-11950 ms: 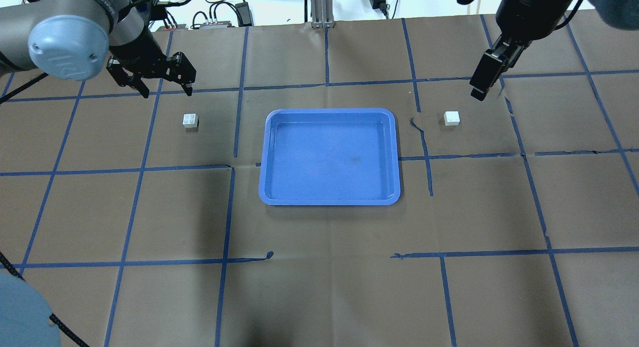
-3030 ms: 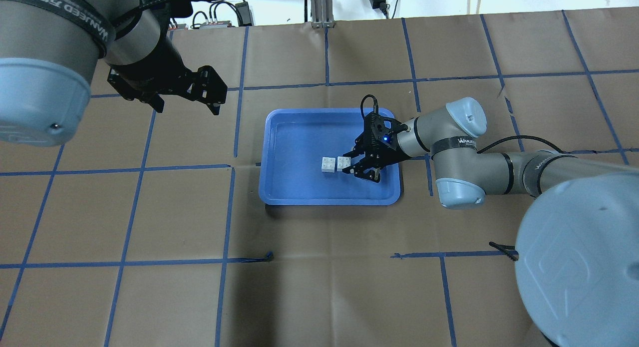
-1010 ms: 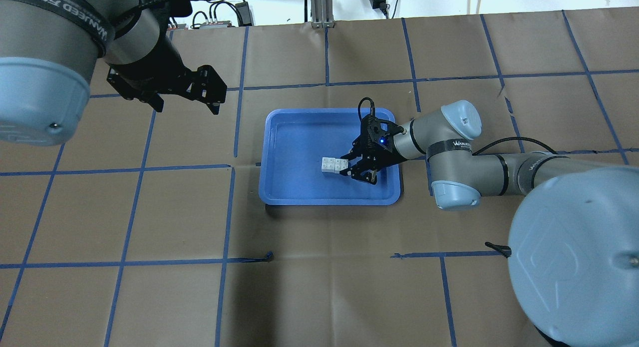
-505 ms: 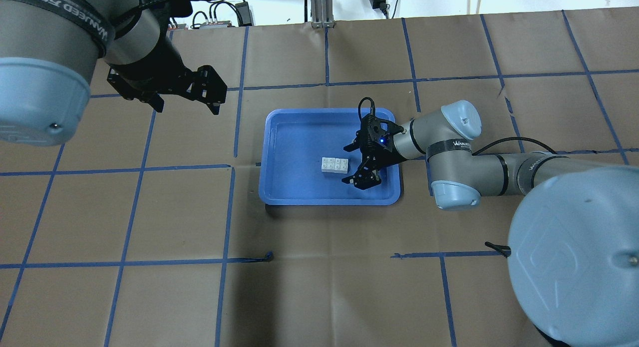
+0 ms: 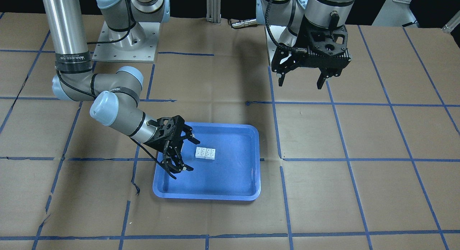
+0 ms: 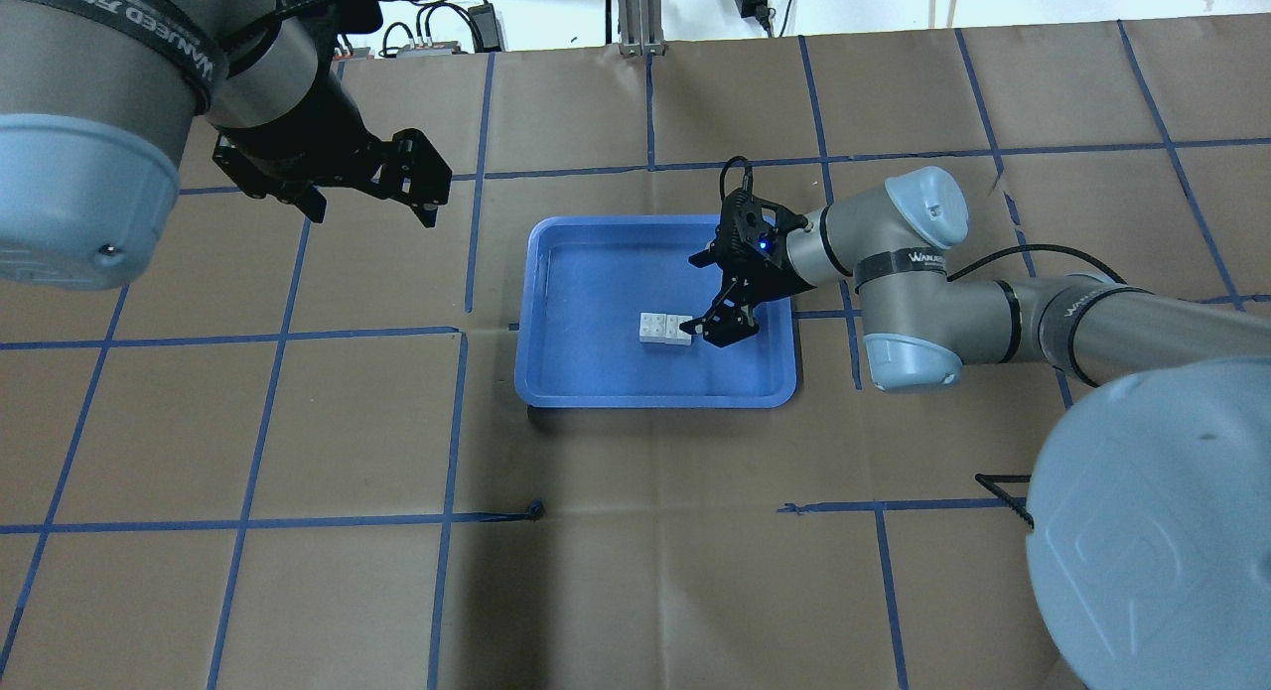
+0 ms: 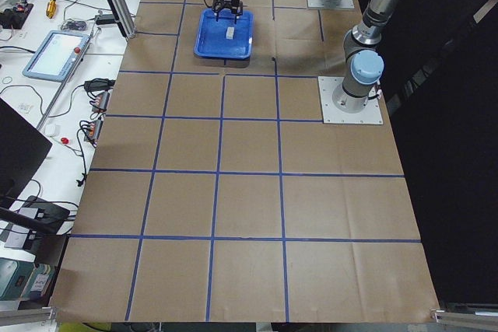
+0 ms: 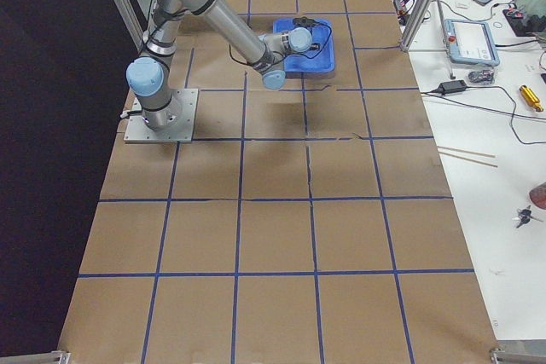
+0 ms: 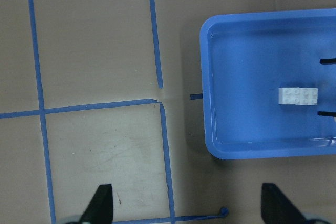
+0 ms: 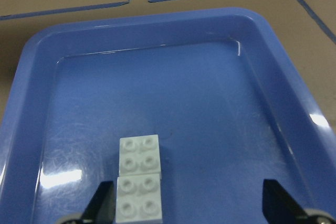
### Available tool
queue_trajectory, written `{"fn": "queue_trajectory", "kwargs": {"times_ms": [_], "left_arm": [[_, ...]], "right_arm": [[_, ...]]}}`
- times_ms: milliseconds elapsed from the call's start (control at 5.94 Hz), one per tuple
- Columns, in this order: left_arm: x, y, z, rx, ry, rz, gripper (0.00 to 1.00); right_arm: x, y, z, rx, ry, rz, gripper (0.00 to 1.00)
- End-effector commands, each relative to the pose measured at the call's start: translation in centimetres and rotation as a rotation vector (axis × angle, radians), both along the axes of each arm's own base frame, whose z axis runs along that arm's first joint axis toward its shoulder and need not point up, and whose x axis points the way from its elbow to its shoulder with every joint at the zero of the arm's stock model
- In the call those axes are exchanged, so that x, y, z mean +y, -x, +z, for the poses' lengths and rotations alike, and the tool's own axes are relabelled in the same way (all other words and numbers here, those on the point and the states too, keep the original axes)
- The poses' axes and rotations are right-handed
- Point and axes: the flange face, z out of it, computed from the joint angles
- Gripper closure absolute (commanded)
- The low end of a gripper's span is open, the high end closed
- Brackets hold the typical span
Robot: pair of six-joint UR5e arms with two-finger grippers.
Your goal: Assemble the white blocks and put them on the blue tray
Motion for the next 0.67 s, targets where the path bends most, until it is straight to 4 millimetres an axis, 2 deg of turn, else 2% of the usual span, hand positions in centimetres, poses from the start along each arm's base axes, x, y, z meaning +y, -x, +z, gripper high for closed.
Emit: {"fn": "queue_trajectory", "kwargs": {"times_ms": [0, 168, 337, 505], "left_arm": [[0.0, 0.0, 0.0, -0.001, 0.0, 0.0, 0.01], [0.0, 0.0, 0.0, -0.001, 0.0, 0.0, 0.01], [0.0, 0.0, 0.0, 0.001, 0.002, 0.0, 0.01], [0.0, 0.0, 0.1, 0.001, 0.003, 0.0, 0.01]], "right_arm": [[-0.5, 0.7, 3.5, 0.048, -0.058, -0.165, 0.0], [-0.5, 1.3, 4.8, 0.083, -0.14, -0.278, 0.0], [-1.2, 2.2, 7.7, 0.177, -0.215, -0.392, 0.0], [-2.0, 3.0, 10.1, 0.225, -0.361, -0.578, 0.0]]}}
